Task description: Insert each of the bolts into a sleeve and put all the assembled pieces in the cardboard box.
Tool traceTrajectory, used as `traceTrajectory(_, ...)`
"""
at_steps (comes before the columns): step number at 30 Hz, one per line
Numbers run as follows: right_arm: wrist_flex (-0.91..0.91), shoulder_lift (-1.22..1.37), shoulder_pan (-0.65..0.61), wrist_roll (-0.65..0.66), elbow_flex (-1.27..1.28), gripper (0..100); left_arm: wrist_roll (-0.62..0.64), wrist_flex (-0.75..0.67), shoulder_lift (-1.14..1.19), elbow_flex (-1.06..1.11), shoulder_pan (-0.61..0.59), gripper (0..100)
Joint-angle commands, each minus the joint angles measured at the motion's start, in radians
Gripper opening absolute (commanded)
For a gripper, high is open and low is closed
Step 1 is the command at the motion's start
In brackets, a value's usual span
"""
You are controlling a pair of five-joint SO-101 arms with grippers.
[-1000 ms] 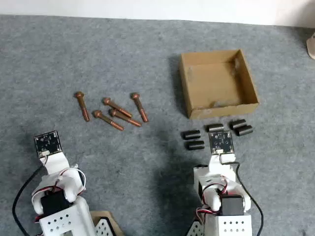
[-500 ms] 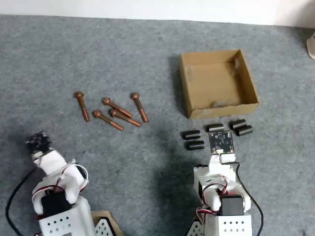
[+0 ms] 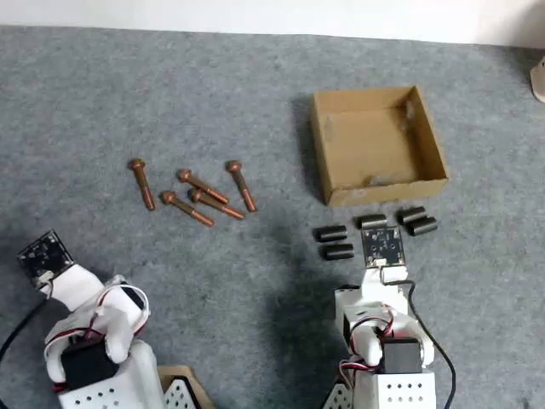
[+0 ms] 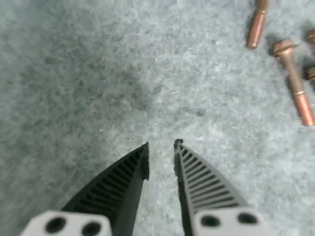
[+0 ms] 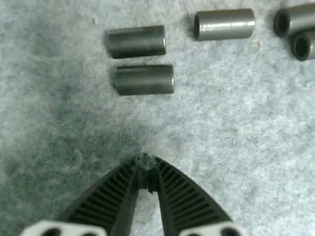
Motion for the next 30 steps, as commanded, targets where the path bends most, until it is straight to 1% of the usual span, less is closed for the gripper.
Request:
traceTrajectory(1, 0.004, -0.008, -0.005, 0.005, 0.104, 0.5, 0.038, -0.044, 0.102, -0.041, 0.018, 18)
traceTrajectory(3, 0.004, -0.008, -0.005, 0.005, 0.104, 0.5, 0.098, -0.103, 0.148, 0.025, -0.004, 26)
traceTrajectory(6, 0.004, -0.008, -0.005, 0.005, 0.104, 0.5, 0.098, -0.244, 0.150, 0.131, -0.018, 33)
traceTrajectory(8, 0.004, -0.008, -0.005, 0.005, 0.104, 0.5, 0.098, -0.318, 0.125, 0.209, -0.015, 37)
traceTrajectory(11, 0.004, -0.008, -0.005, 0.005, 0.104, 0.5, 0.097, -0.359, 0.065, 0.285, -0.010, 38)
traceTrajectory(16, 0.004, -0.008, -0.005, 0.005, 0.104, 0.5, 0.097, -0.292, -0.045, 0.275, -0.007, 38)
traceTrajectory(18, 0.004, -0.008, -0.005, 0.005, 0.104, 0.5, 0.097, -0.288, -0.051, 0.275, -0.001, 39)
traceTrajectory(21, 0.004, -0.008, -0.005, 0.006, 0.104, 0.5, 0.097, -0.272, -0.041, 0.275, 0.039, 38)
traceTrajectory(25, 0.004, -0.008, -0.005, 0.006, 0.104, 0.5, 0.101, -0.127, -0.045, 0.275, 0.074, 38)
traceTrajectory(30, 0.004, -0.008, -0.005, 0.005, 0.104, 0.5, 0.095, -0.130, -0.044, 0.266, 0.085, 38)
